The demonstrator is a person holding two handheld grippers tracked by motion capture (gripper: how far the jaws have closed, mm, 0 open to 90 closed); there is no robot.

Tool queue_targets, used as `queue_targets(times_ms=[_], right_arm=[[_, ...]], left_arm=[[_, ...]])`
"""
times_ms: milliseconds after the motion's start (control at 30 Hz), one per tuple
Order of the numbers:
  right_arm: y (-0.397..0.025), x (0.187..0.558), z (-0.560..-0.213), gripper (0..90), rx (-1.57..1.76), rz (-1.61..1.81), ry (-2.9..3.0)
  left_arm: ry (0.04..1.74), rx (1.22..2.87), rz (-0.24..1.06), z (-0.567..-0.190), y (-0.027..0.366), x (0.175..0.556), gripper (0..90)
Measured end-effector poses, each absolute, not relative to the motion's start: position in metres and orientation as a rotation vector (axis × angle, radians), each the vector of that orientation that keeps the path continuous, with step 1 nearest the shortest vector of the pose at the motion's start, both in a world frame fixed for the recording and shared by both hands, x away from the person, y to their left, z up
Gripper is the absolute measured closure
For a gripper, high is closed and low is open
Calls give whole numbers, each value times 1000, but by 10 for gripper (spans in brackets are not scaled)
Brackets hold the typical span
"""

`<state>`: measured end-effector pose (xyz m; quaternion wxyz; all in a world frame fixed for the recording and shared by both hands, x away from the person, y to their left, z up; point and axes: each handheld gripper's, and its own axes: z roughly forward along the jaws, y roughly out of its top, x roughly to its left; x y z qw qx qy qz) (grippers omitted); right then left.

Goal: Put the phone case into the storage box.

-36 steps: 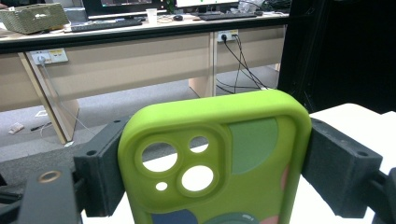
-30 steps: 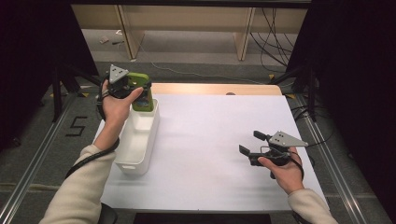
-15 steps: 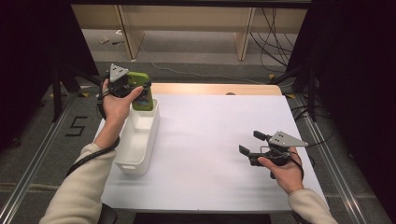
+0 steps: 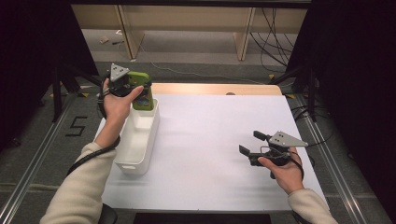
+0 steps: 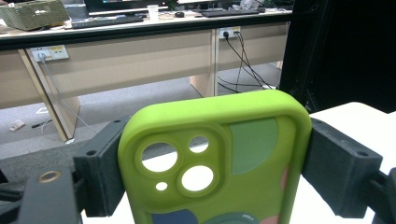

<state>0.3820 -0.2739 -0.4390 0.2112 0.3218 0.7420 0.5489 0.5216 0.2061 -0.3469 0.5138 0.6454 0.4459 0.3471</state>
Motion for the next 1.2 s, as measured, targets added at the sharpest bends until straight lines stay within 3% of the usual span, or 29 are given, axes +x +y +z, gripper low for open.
queue_targets(times_ms=[1200], right_arm=[[-274,382,-439,162,893,1525,2063]], left_arm=[[1089,1555,831,-350,205,534,164]])
